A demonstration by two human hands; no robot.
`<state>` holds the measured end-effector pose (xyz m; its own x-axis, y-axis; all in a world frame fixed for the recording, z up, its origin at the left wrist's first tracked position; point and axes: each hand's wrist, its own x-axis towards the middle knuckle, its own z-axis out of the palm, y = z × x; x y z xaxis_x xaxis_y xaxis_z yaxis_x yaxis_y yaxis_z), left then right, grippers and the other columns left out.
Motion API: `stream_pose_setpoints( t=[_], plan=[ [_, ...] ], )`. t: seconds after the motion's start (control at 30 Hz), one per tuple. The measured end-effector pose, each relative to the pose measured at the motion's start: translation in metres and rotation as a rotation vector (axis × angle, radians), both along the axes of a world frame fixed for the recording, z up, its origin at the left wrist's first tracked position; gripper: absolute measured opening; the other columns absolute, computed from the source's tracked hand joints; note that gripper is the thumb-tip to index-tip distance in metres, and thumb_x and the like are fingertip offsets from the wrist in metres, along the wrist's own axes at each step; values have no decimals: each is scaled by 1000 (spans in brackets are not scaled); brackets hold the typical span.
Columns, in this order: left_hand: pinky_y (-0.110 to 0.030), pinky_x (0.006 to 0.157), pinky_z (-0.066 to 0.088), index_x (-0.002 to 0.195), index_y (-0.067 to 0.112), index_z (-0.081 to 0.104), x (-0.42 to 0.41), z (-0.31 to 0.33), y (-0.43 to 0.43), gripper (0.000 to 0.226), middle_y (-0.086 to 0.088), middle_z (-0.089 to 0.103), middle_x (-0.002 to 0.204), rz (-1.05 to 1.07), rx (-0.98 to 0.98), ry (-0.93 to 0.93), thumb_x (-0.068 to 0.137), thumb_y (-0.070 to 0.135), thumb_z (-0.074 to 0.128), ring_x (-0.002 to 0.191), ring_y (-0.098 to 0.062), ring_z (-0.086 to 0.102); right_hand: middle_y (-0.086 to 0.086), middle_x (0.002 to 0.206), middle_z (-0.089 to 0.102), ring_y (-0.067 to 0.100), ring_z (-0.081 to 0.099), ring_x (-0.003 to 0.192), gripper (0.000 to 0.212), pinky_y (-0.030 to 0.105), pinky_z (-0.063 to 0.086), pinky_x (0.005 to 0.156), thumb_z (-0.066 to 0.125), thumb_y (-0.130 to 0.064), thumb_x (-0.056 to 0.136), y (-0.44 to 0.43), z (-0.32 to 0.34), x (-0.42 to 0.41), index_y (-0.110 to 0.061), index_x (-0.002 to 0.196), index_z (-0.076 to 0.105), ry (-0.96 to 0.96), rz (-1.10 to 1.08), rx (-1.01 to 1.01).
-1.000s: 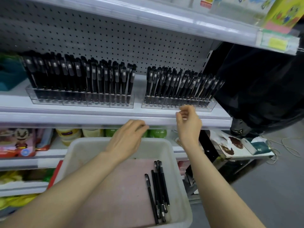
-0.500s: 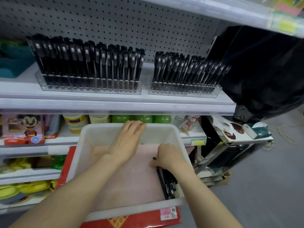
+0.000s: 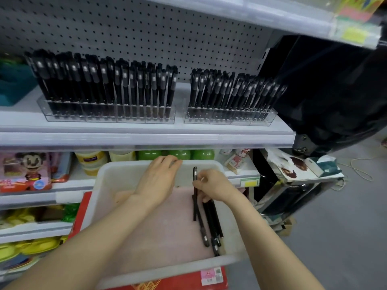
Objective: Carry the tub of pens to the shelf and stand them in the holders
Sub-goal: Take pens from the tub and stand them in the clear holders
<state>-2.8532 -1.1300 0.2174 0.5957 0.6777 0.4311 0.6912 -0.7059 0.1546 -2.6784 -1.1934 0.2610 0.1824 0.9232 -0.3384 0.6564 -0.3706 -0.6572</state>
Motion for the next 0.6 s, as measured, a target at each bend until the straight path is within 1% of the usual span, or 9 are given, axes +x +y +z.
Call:
stream_pose_setpoints(
  t=[0.07, 0.1, 0.13, 0.2, 0.27, 0.33, 0.4, 0.5, 0.6],
  plan=[
    [-38, 74, 56, 111, 9, 70, 6, 12, 3, 43, -7, 64, 105, 19, -8, 27, 70, -1, 75, 92, -27, 59, 9, 75, 67, 27, 71, 70, 20, 42, 61, 69, 57, -19, 97, 6, 17, 13, 1, 100, 59, 74, -11, 123],
    [-36, 70, 56, 106, 10, 71, 10, 20, 4, 36, -5, 65, 101, 21, -4, 37, 72, 0, 75, 89, -25, 59, 9, 76, 66, 26, 70, 71, 18, 39, 61, 66, 58, -18, 97, 9, 26, 21, 0, 97, 58, 105, -11, 187],
    [-35, 68, 56, 104, 11, 72, 15, 28, 4, 32, -4, 65, 100, 16, 6, 35, 74, 1, 74, 88, -24, 60, 9, 77, 66, 24, 69, 71, 14, 37, 61, 64, 58, -17, 97, 13, 35, 30, -3, 94, 58, 130, -9, 248],
    [-34, 68, 56, 108, 12, 71, 27, 47, 7, 31, -4, 65, 102, -4, 32, 0, 79, 1, 71, 90, -23, 61, 5, 73, 65, 23, 67, 71, 9, 38, 61, 66, 61, -14, 95, 21, 52, 52, -7, 92, 58, 156, -31, 355],
    [-35, 70, 56, 113, 10, 68, 43, 66, 11, 35, -4, 65, 107, -25, 65, -42, 80, 0, 70, 94, -23, 61, 0, 69, 63, 26, 68, 75, 6, 40, 60, 68, 61, -14, 95, 27, 65, 75, -10, 91, 58, 166, -74, 431],
    [-39, 75, 56, 117, 8, 67, 62, 83, 17, 39, -7, 64, 113, -37, 104, -72, 80, -3, 69, 101, -26, 58, 2, 75, 64, 27, 70, 82, 7, 38, 60, 66, 59, -12, 96, 32, 77, 96, -16, 90, 57, 195, -115, 503],
    [-42, 79, 56, 122, 5, 64, 81, 98, 24, 44, -11, 61, 119, -29, 146, -89, 79, -6, 68, 108, -29, 56, 2, 79, 62, 25, 70, 83, 10, 35, 58, 63, 57, -13, 97, 35, 89, 115, -20, 90, 54, 197, -150, 583],
    [-41, 84, 54, 126, 1, 60, 103, 110, 37, 51, -13, 58, 124, -12, 199, -92, 76, -8, 69, 115, -30, 50, 2, 75, 61, 22, 68, 78, 8, 32, 58, 62, 55, -13, 98, 41, 107, 140, -12, 90, 54, 146, -203, 701],
    [-43, 90, 51, 129, -1, 57, 114, 112, 51, 53, -14, 56, 126, 15, 230, -63, 78, -6, 69, 115, -31, 48, 7, 80, 67, 22, 69, 72, 9, 37, 59, 68, 56, -19, 97, 50, 123, 159, -11, 95, 57, 42, -281, 826]
  ],
)
